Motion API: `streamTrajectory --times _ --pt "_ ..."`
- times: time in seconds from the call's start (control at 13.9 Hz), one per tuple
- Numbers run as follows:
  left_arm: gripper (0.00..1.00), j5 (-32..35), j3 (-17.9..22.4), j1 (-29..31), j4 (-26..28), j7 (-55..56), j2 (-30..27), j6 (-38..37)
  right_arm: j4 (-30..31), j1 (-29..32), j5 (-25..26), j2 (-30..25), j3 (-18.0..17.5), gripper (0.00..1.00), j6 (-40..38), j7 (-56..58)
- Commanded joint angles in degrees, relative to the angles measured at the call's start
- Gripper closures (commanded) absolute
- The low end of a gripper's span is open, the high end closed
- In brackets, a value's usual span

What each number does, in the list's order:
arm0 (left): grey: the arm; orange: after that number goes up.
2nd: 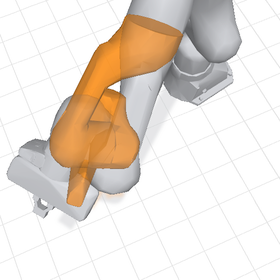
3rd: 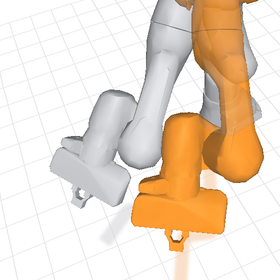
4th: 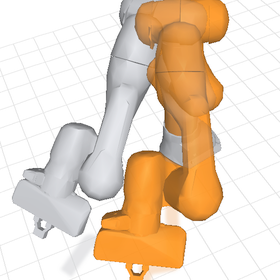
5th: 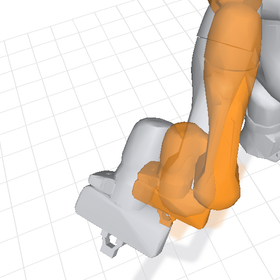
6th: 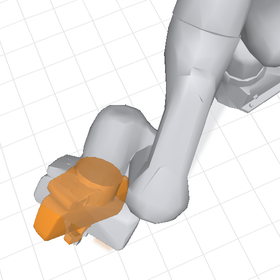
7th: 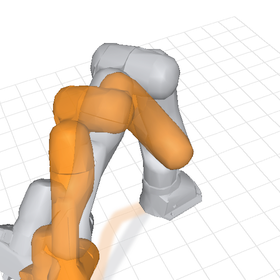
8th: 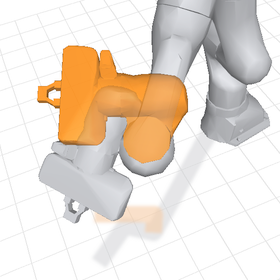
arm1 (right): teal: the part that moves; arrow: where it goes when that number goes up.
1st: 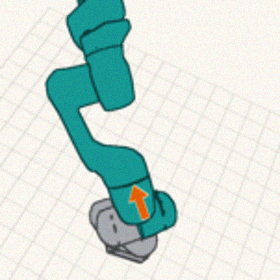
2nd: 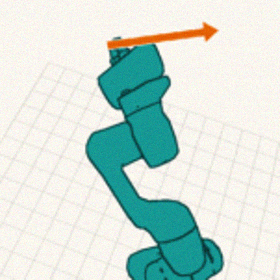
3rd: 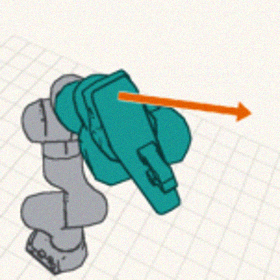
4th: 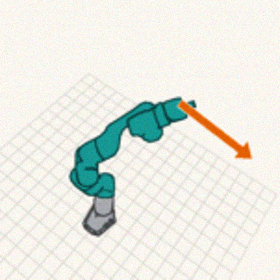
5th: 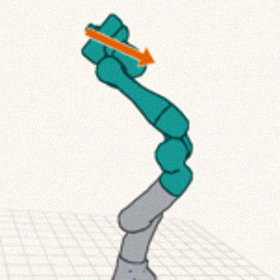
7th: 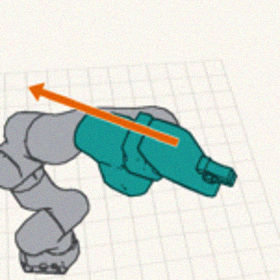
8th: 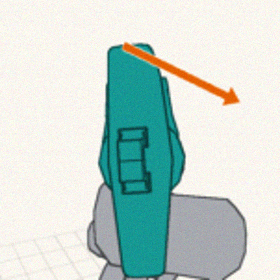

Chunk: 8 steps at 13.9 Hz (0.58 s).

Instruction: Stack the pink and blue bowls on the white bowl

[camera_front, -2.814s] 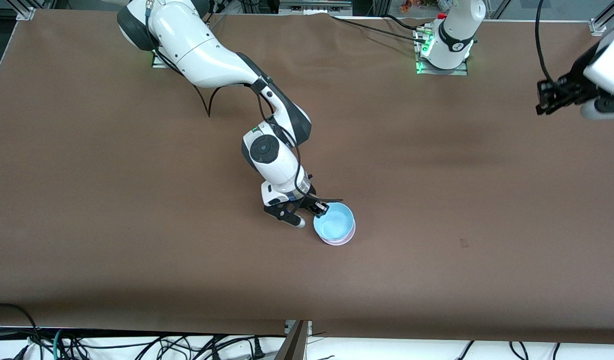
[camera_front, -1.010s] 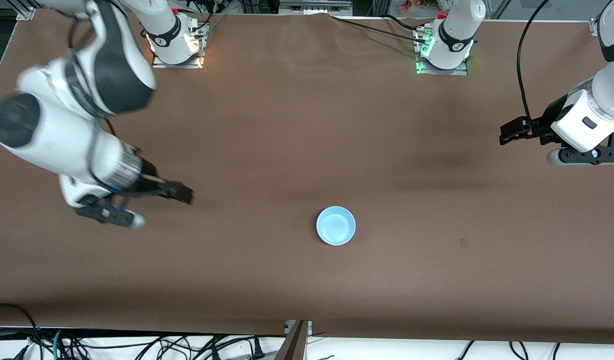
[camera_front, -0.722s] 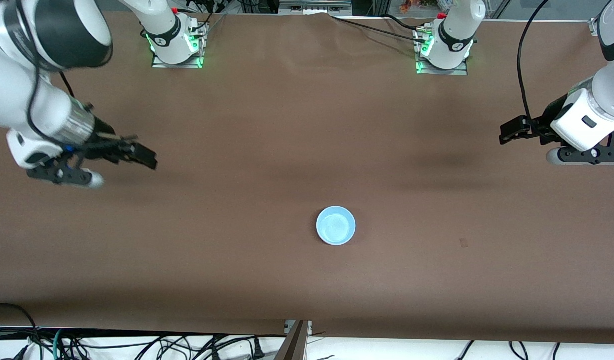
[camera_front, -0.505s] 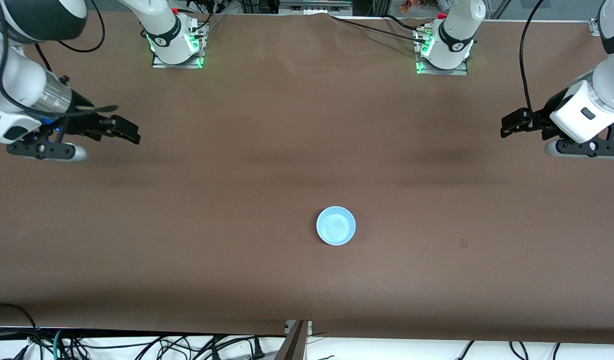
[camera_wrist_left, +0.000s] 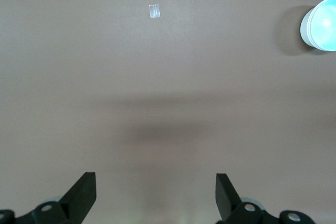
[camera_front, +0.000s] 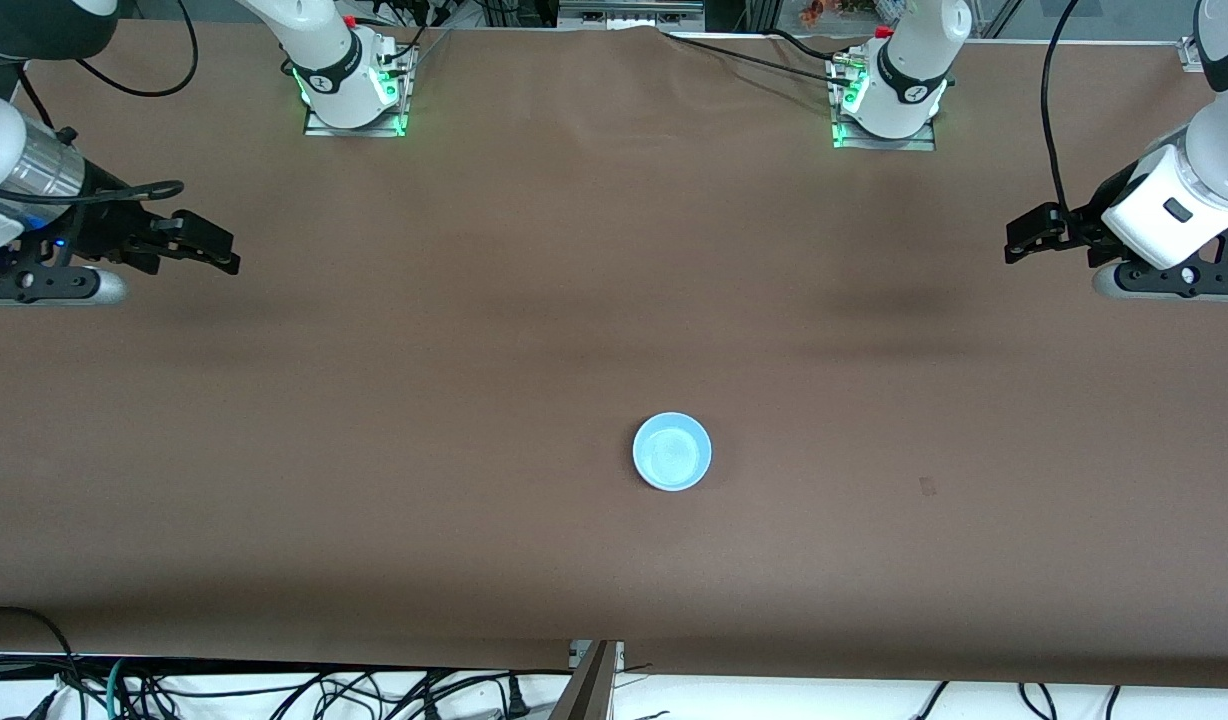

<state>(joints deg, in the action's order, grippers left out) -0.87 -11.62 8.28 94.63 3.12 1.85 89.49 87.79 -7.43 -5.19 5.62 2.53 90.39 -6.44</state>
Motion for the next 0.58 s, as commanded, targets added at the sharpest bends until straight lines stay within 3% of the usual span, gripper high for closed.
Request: streamTrajectory --times 0.0,0.51 --pt "0.00 0.1 -0.2 0.4 1.3 -1.3 -1.1 2.4 -2.2 2.0 1.0 -0.3 -1.8 0.00 -1.9 0.9" --pt "0.00 -0.3 -0.2 0.3 0.9 -1.6 -0.6 2.9 -2.2 0.8 2.7 -0.3 -1.9 0.00 -2.4 1.2"
